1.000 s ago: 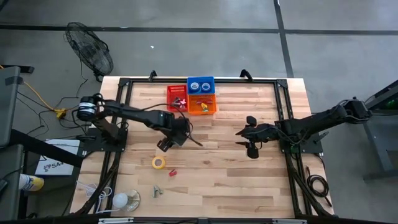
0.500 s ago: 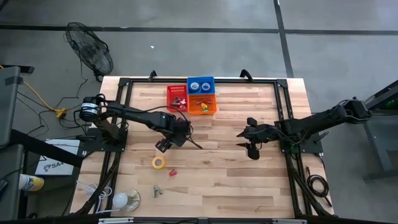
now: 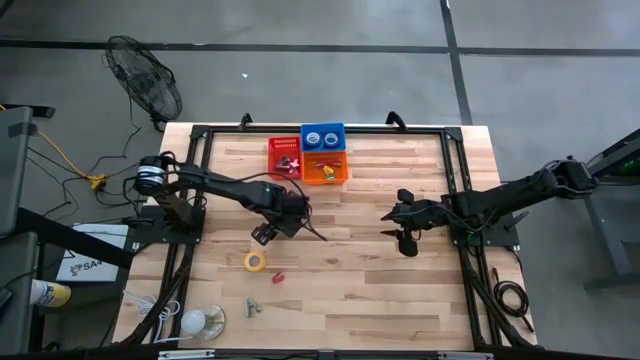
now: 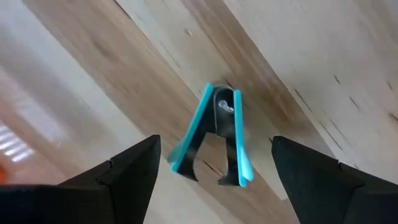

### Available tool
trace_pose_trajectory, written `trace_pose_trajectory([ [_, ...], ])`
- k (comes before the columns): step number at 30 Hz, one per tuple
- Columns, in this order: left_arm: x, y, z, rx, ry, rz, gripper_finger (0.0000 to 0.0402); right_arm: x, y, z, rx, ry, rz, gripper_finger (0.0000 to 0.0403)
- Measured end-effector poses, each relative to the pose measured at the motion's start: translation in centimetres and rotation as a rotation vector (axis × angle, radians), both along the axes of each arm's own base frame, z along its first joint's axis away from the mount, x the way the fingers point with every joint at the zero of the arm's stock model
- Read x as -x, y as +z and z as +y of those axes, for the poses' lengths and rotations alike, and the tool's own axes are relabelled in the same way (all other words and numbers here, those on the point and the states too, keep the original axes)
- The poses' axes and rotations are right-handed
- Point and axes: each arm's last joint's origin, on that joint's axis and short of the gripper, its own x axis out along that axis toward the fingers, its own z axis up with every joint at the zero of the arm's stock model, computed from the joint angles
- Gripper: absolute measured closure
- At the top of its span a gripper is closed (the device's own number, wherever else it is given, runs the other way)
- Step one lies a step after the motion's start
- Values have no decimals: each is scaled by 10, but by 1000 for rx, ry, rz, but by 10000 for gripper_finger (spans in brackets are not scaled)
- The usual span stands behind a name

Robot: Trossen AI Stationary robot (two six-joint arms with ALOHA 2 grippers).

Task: Pick and place Stapler, Stapler remover, tape
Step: Put the light blue staple remover into the red bin

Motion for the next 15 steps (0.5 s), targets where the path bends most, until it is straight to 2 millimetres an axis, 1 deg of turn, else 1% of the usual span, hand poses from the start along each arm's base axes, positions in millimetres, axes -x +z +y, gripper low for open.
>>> trace_pose_trajectory([
  [5, -3, -14, 0, -20, -2, 49, 98, 0, 0, 0, 0, 0, 0, 217],
  [15, -4, -14, 1, -31, -5, 40, 99, 0, 0, 0, -2, -2, 1, 217],
])
